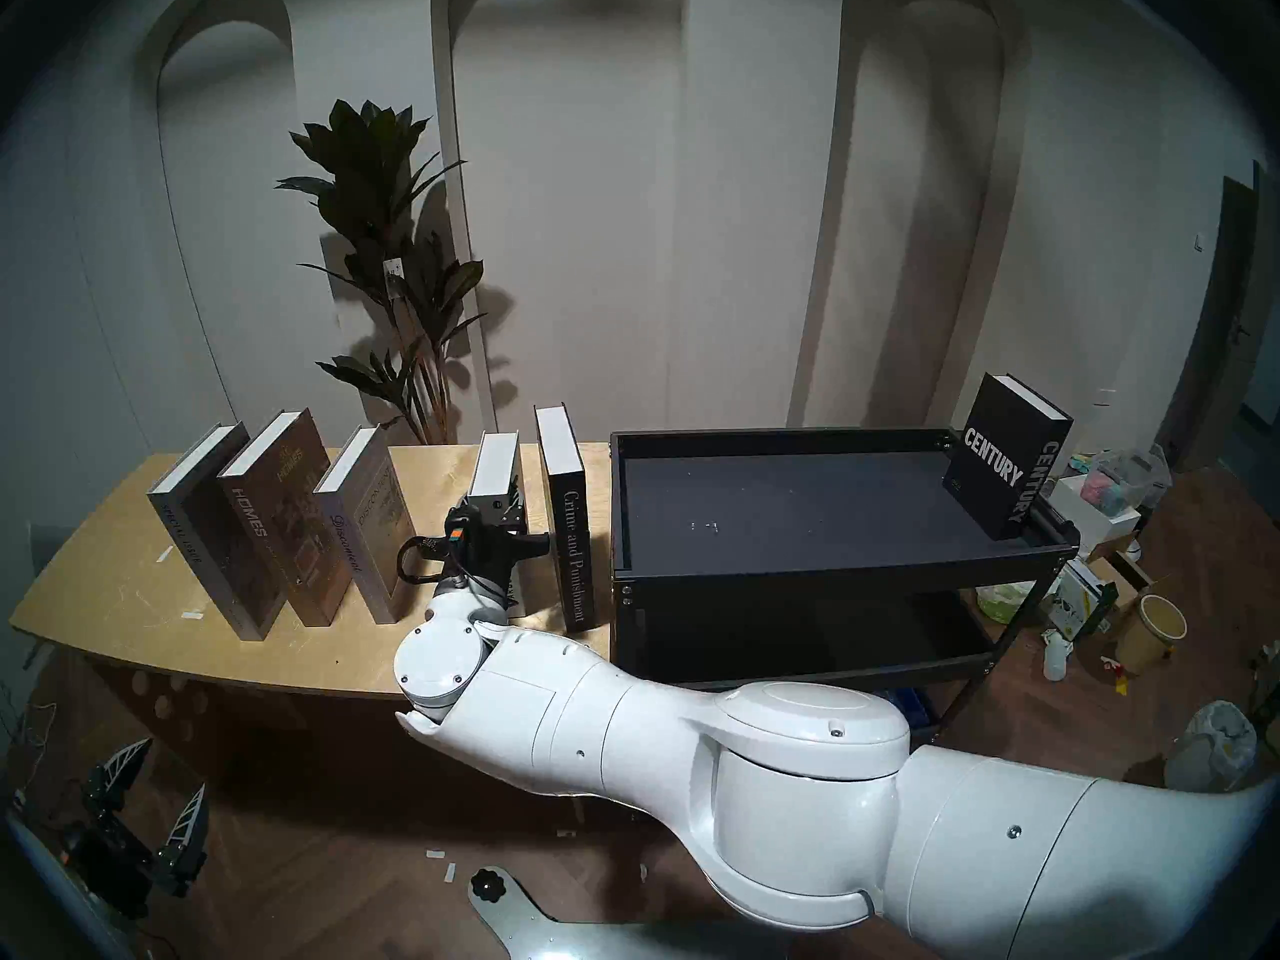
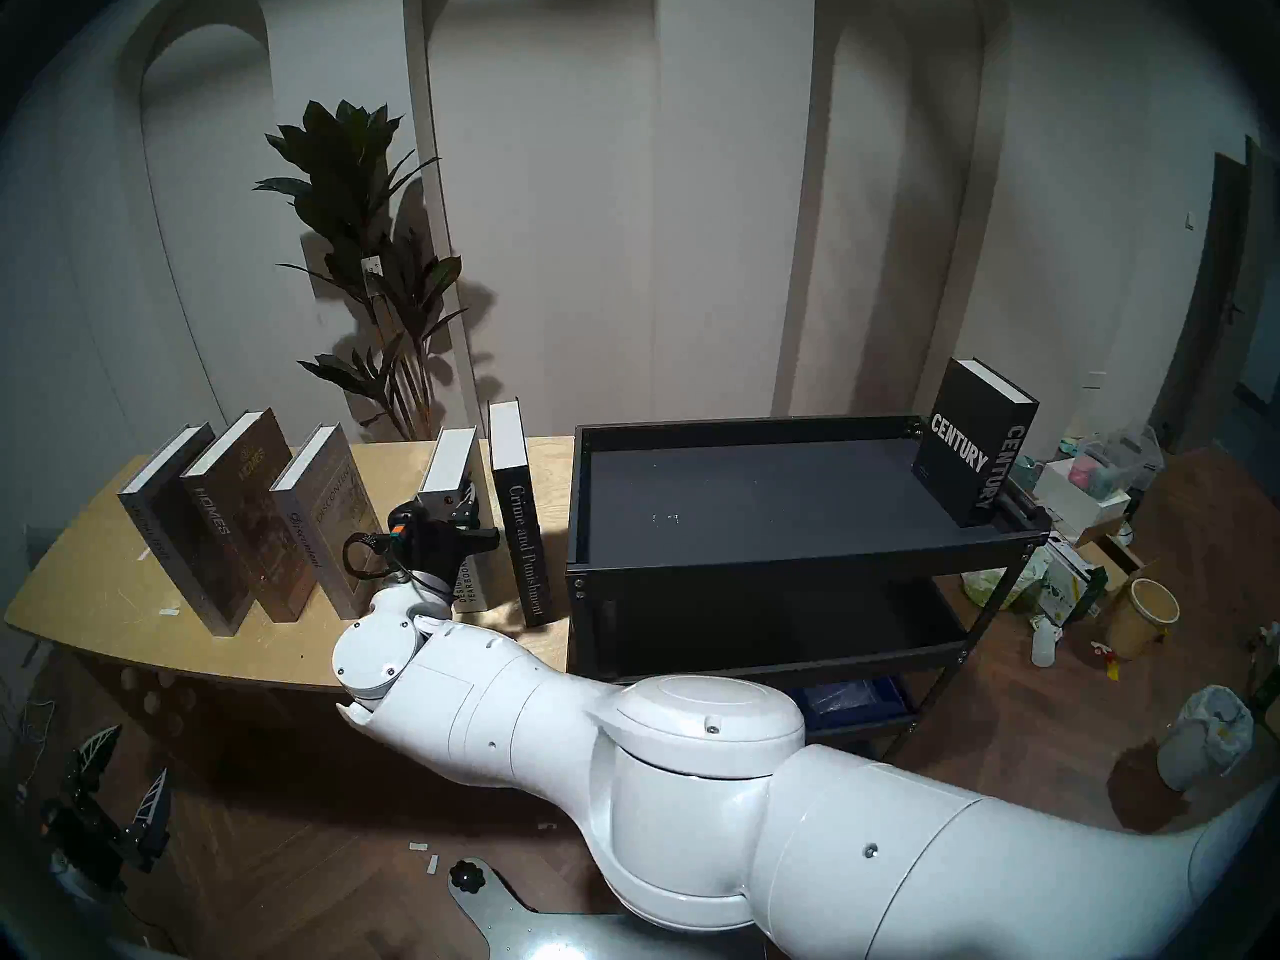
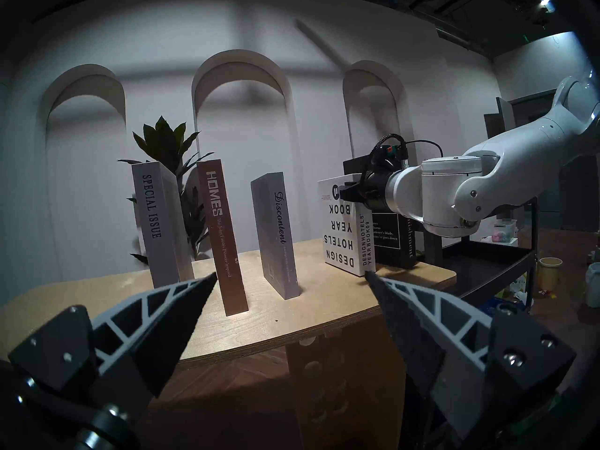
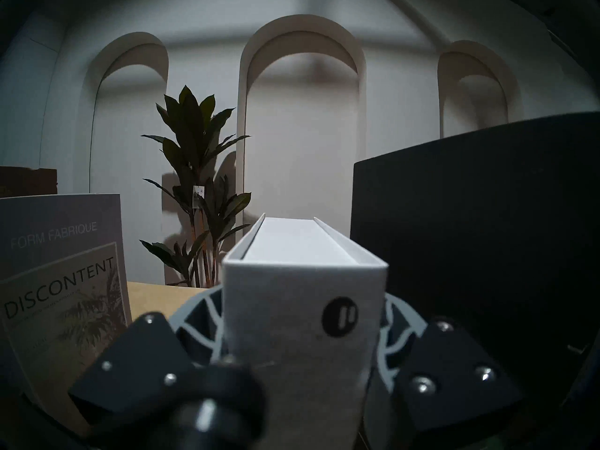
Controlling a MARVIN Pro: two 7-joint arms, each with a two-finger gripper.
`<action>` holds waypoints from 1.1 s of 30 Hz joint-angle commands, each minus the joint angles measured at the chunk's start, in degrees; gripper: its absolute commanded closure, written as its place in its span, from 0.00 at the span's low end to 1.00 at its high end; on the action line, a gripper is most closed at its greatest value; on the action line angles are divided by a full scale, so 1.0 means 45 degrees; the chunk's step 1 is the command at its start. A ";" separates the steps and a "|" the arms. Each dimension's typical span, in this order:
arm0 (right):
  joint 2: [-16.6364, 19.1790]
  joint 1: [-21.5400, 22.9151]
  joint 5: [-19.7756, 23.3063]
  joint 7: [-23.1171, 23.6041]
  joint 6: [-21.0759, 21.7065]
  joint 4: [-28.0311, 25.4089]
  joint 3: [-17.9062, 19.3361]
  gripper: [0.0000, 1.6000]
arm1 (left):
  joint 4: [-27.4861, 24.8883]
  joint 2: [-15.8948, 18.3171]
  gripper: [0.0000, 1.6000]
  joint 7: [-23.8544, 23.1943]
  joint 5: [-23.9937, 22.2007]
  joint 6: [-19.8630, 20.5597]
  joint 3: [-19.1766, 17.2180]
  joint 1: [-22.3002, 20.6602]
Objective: Move the books from the display table onto the shelf, standing them upright with spines facing out and tallest at one end
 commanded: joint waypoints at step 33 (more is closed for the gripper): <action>0.0498 0.3435 -0.2793 -0.4027 -0.0024 -0.6462 0.0810 1.00 | -0.0180 0.0280 0.00 -0.0104 -0.0023 -0.0243 0.0177 0.0320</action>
